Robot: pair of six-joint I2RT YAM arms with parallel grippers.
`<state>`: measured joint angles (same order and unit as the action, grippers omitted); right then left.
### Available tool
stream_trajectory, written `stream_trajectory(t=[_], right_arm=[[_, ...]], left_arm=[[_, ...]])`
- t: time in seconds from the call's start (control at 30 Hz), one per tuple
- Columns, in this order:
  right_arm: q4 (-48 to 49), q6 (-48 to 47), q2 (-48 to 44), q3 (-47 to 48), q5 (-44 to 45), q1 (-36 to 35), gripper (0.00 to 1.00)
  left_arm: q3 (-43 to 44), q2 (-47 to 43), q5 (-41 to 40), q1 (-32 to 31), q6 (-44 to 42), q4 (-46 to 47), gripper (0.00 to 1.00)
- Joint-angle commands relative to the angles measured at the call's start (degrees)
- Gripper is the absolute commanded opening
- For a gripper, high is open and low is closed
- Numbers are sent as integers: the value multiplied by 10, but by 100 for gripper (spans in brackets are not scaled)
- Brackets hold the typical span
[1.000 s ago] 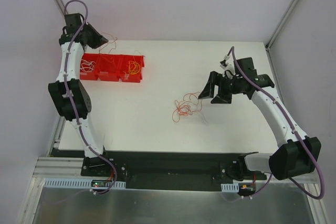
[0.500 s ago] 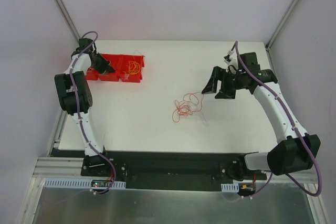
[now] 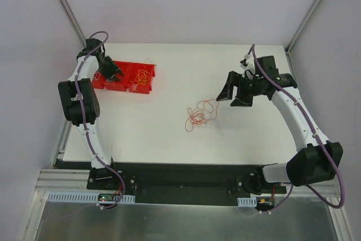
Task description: Untangle the cables
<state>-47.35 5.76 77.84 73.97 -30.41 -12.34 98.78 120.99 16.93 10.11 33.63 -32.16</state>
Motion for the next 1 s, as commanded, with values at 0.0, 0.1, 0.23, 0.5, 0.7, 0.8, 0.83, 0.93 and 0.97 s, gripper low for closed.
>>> stream_trajectory(t=[0.0,0.1,0.23,0.5,0.7,0.8,0.83,0.93,0.97], right_arm=[[-8,5,-27,-3,-7,4,84],[-4,6,-34,-19,-5,3,84],[3,3,-39,-37,-3,2,84],[25,7,-2,-72,8,-31,84],[75,29,42,-95,-1,-77,81],[110,52,57,-117,-14,-80,78],[124,58,63,-124,-26,-81,77],[154,73,83,-149,-52,-81,71],[157,74,89,-153,-56,-81,69]], left_arm=[[33,-103,-24,-4,-44,-34,37],[19,-144,-21,-5,-50,-38,46],[-22,-204,-15,-5,-54,-43,49],[-184,-345,47,-138,-36,-26,56],[-258,-349,43,-373,-4,49,61],[-247,-301,32,-452,-3,65,54],[-241,-285,35,-468,-5,67,50],[-231,-239,33,-504,-17,68,47],[-229,-224,31,-511,-23,68,48]])
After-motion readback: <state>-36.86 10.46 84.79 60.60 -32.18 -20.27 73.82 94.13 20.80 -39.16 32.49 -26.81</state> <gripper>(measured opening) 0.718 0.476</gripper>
